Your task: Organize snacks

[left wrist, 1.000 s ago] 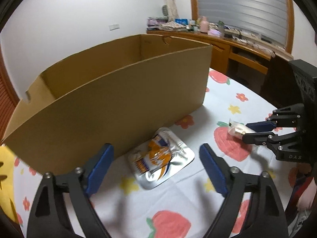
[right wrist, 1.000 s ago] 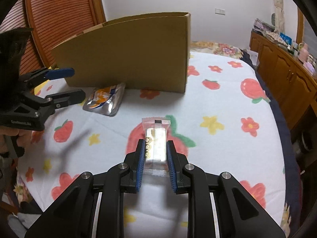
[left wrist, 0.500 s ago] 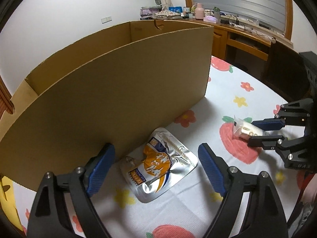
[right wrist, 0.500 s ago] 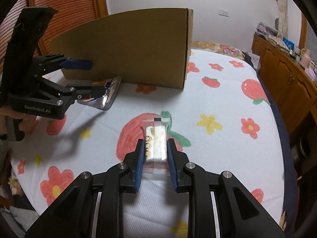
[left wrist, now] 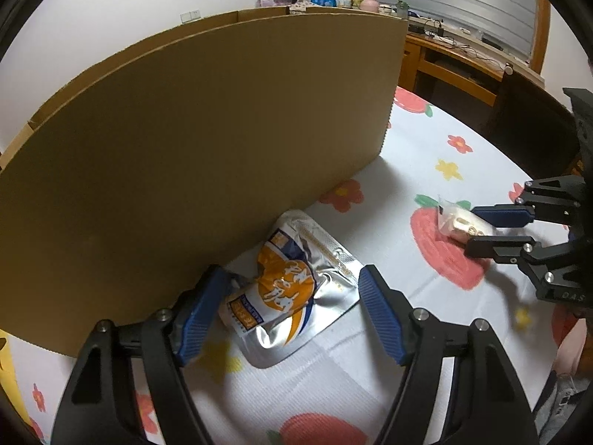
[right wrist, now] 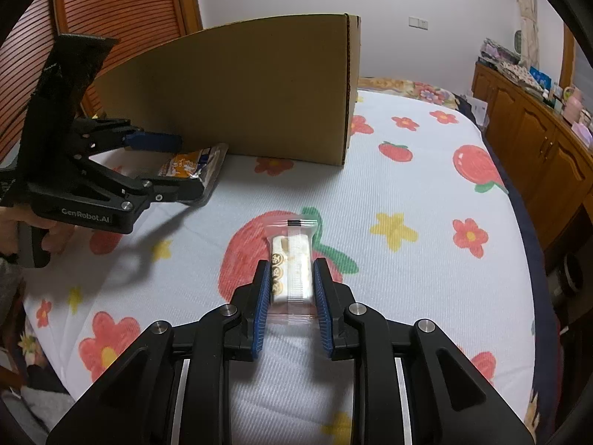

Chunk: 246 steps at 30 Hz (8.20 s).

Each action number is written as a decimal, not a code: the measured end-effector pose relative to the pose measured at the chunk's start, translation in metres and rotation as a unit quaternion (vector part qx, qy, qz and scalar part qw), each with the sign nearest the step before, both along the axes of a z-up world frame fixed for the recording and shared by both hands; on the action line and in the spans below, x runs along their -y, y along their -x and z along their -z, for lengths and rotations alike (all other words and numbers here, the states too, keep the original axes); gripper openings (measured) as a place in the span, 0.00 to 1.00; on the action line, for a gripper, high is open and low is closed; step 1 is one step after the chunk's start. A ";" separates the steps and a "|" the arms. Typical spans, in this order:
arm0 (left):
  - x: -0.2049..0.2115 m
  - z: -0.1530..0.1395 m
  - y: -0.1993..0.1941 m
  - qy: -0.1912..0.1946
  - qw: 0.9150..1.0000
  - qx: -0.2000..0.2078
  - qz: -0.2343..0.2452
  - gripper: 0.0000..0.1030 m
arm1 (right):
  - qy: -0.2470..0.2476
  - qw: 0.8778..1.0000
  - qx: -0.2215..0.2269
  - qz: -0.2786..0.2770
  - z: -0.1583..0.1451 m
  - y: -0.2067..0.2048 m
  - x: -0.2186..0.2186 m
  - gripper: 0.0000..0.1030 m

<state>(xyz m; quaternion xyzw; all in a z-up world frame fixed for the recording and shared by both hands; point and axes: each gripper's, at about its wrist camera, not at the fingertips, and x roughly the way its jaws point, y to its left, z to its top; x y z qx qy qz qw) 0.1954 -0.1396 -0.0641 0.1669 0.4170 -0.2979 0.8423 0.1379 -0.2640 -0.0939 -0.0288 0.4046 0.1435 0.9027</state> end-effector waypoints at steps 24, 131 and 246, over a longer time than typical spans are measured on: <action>0.025 -0.005 0.005 -0.078 0.993 0.012 0.088 0.74 | -0.011 1.000 -0.002 -0.002 0.001 -0.001 0.002 0.22; -0.086 -0.113 -0.049 0.133 0.960 0.181 -0.169 0.35 | -0.012 0.985 0.162 -0.065 -0.138 -0.088 -0.055 0.19; -0.100 -0.065 0.112 0.086 0.926 0.209 -0.301 1.00 | -0.017 0.974 0.207 0.088 -0.107 0.037 -0.040 1.00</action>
